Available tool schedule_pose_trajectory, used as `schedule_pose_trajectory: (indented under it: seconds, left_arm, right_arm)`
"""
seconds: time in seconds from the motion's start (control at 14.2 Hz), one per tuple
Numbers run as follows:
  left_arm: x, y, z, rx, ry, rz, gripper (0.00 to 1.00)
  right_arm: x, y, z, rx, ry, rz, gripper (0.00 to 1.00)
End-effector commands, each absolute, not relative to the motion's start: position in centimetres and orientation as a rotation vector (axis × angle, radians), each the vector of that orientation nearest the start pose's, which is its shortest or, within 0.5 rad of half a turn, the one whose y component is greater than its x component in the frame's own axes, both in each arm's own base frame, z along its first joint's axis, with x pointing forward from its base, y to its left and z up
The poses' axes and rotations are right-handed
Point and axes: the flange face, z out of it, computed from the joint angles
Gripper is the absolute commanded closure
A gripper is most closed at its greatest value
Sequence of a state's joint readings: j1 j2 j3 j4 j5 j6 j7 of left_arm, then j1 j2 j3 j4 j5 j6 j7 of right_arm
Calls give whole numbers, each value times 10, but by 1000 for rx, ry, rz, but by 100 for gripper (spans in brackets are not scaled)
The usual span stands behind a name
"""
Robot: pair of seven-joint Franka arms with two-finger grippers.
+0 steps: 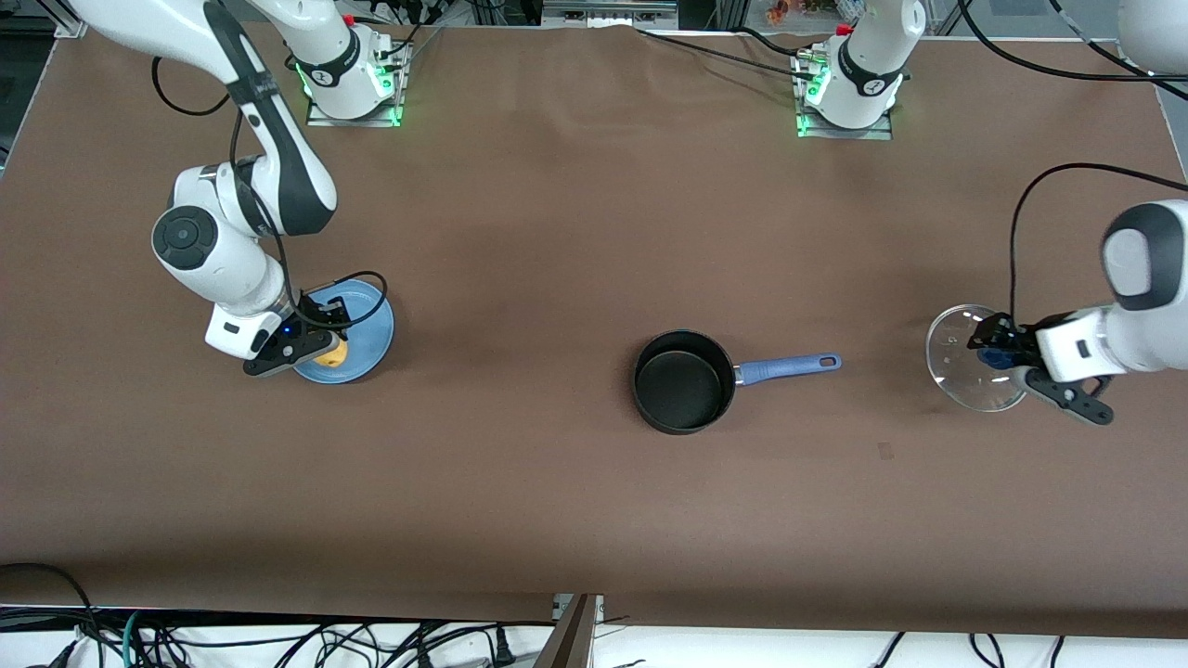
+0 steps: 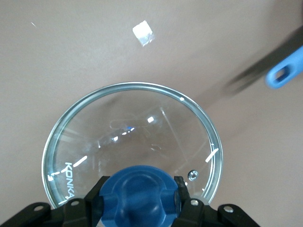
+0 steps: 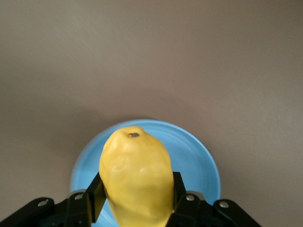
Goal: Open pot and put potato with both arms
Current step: 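Lift the glass lid off the saucepan with the left gripper, then carry the potato with the right gripper while the left gripper lowers the lid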
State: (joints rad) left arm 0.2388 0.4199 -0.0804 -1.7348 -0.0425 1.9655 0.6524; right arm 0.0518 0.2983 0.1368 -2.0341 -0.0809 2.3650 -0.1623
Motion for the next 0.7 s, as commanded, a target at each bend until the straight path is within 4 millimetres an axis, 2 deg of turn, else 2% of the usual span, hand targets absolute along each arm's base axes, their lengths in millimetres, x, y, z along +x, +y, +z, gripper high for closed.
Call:
schedule_pose_trajectory:
  seconds: [0.0, 0.14, 0.28, 0.35, 0.42, 0.63]
  left_arm:
    - [616, 107, 292, -3139, 828, 160, 100]
    - [629, 102, 278, -3129, 831, 114, 100]
    - [653, 103, 261, -3134, 824, 98, 100]
    - [665, 105, 254, -3136, 821, 89, 100]
    - [674, 104, 246, -3136, 826, 81, 100]
    - [679, 88, 218, -3154, 807, 129, 100]
  right_arm:
    - [594, 181, 345, -3102, -439, -42, 76]
    - [587, 243, 358, -3101, -284, -57, 76]
    - [575, 319, 362, -3080, -155, -75, 76]
    - [574, 342, 358, -3074, -66, -73, 76]
    - [570, 373, 356, -3056, 3, -74, 76]
    - [564, 456, 341, -2994, 215, -73, 76]
